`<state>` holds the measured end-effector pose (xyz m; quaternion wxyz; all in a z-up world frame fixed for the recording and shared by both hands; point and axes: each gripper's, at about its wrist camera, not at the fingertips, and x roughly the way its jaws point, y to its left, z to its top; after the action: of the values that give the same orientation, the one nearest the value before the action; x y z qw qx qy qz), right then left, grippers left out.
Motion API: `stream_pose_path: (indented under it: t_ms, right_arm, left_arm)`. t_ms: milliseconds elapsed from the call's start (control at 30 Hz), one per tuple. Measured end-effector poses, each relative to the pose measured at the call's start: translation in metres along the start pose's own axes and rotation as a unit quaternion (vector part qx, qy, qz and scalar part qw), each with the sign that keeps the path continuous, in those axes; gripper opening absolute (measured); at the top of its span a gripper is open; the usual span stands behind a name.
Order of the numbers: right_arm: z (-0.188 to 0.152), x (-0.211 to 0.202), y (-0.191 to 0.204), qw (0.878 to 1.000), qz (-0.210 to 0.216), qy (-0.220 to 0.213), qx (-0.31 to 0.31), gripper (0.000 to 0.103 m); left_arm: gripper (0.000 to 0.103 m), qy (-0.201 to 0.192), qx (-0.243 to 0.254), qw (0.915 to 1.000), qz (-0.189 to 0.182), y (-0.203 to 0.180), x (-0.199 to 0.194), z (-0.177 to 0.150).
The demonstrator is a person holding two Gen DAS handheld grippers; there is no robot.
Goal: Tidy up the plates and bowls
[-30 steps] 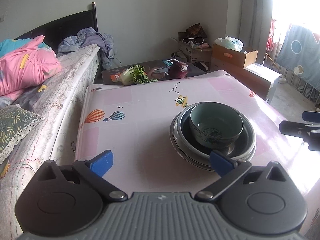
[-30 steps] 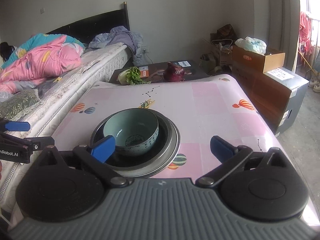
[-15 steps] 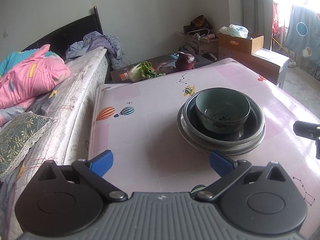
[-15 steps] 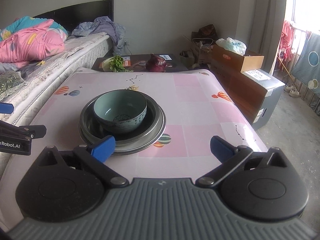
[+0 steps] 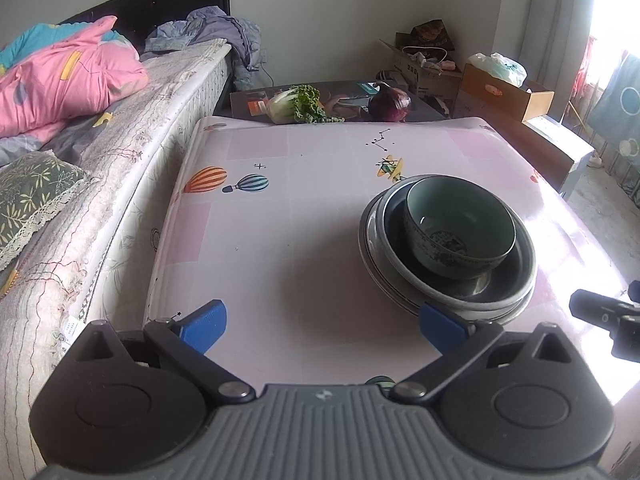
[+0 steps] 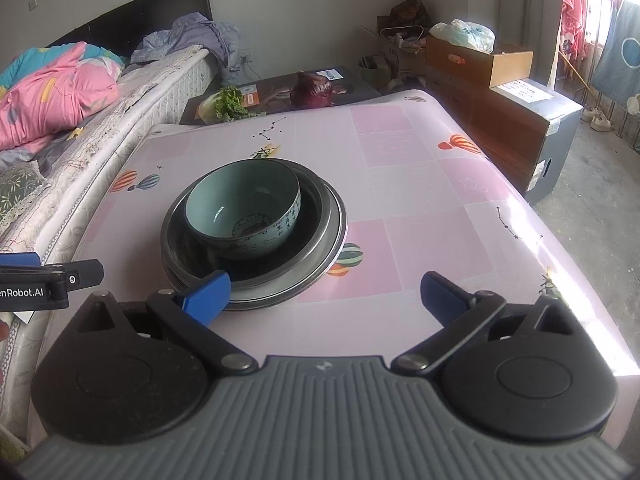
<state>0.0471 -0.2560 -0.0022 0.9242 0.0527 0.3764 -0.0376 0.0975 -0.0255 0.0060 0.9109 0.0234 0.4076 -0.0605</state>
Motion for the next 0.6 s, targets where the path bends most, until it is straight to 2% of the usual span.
stream_pose_path:
  t_ms: [600]
  right_arm:
    - [-0.009,0.020,0.009,0.999,-0.004,0.042,0.007,0.102]
  left_arm:
    - [0.103,0.027,0.003,0.9996,0.010,-0.009,0.006,-0.003]
